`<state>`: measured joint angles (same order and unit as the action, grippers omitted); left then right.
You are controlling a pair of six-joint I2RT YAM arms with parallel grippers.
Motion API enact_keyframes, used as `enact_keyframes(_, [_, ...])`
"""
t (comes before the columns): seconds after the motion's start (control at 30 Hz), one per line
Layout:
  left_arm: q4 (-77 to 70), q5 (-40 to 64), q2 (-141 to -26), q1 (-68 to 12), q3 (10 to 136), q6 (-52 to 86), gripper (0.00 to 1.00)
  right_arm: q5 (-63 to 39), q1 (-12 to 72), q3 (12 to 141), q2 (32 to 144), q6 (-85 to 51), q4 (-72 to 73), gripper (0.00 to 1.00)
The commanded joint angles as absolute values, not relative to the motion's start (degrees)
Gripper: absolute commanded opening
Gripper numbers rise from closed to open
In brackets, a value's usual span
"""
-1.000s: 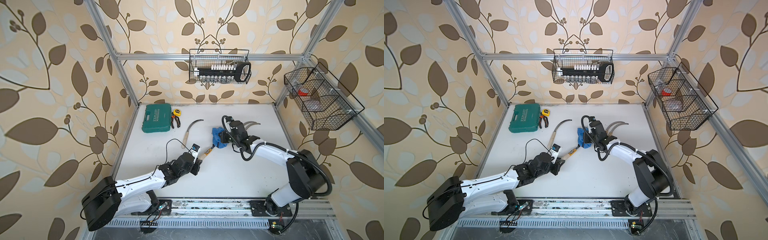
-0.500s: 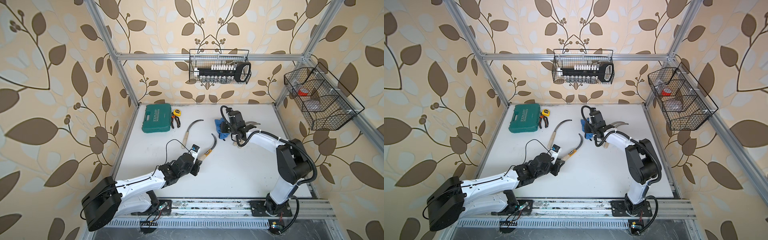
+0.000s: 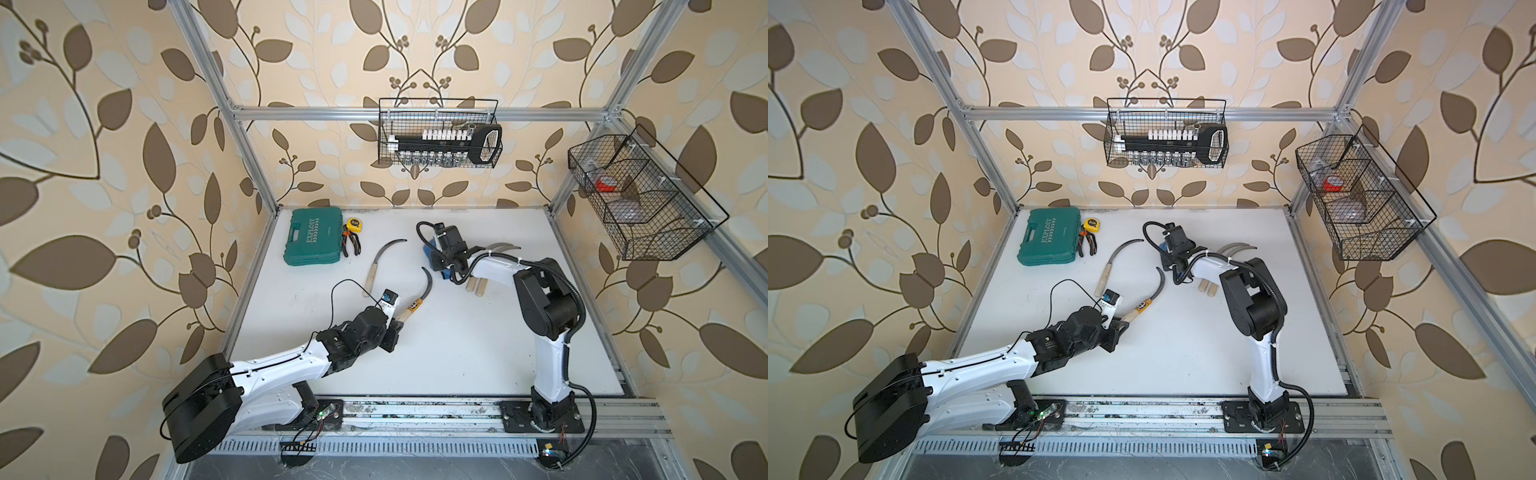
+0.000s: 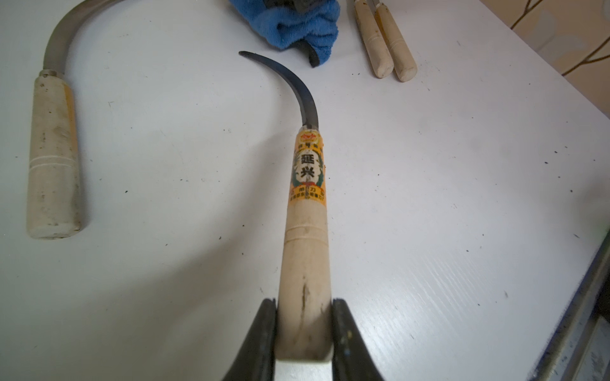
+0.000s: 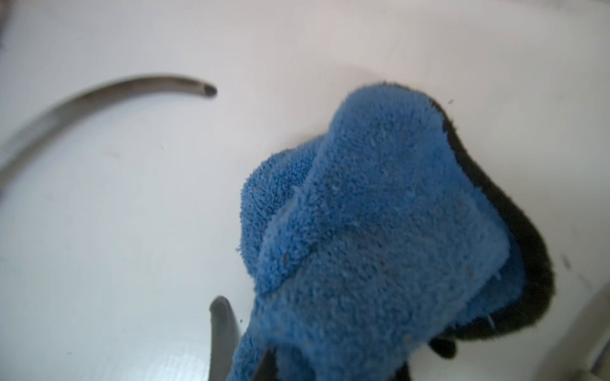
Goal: Wipe small sickles with rags
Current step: Wipe the small sickle.
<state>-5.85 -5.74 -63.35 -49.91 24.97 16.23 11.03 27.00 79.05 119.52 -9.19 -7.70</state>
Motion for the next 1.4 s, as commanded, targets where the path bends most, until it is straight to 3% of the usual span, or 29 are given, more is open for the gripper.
enact_keyframes(0.0, [-6.17, -7.68, -61.66, -50.10, 25.66, 17.08, 0.00, 12.88, 29.23, 81.79, 121.54, -5.27, -11.08, 0.00])
enact_keyframes(0.23, [-6.23, -8.26, -60.99, -50.09, 25.21, 17.18, 0.00, 6.87, 29.79, 80.99, 124.27, -7.59, -13.97, 0.00])
enact_keyframes(0.53, [-6.33, -9.04, -61.35, -50.10, 25.28, 17.38, 0.00, 0.52, 30.47, 72.53, 117.04, -10.23, -10.28, 0.00])
enact_keyframes(0.97, [-7.35, -8.64, -61.75, -50.10, 24.86, 17.41, 0.00, 4.20, 38.31, 62.01, 105.71, -12.89, -7.87, 0.00])
enact_keyframes(1.27, [-10.94, -6.87, -64.27, -50.90, 24.23, 14.35, 0.00, 9.18, 31.60, 71.32, 113.51, -17.49, -14.70, 0.00])
enact_keyframes(1.37, [-9.59, -11.93, -66.07, -52.63, 25.51, 14.41, 0.00, 7.65, 29.43, 75.51, 116.78, -16.63, -14.60, 0.00])
